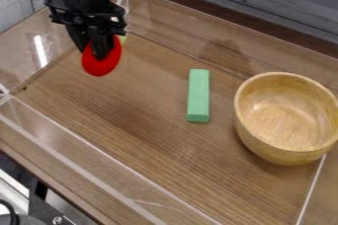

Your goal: Move the red object to the left side of the table

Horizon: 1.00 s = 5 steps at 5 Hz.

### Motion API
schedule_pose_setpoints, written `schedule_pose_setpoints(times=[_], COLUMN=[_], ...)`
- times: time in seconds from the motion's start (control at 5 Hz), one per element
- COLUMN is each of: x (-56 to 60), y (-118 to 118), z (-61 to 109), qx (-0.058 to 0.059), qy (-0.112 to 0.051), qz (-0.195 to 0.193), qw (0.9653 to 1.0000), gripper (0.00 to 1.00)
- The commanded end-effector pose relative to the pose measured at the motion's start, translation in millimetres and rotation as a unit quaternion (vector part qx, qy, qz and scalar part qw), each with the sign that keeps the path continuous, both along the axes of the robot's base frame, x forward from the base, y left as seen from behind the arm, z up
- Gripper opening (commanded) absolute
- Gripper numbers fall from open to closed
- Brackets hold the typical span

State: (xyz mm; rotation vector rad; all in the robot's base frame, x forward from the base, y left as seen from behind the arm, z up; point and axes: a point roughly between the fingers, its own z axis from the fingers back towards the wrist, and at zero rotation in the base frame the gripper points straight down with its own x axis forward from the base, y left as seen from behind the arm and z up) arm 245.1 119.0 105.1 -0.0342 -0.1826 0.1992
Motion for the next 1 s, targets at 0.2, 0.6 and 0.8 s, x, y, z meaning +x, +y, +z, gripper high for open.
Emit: schedule_pose_setpoints(times=[0.2,0.6,0.8], x=[11.8,31.4,26.5], y=[29,58,73], z=[-22.4,-50.3,-46.8], qx=[0.029,0.036,0.036], qy=[-0.011,0.001,0.006], qz=[0.011,0.056,0.074], qw=[0.9994,0.9978,0.9966], gripper=[0.00,0.00,0.00])
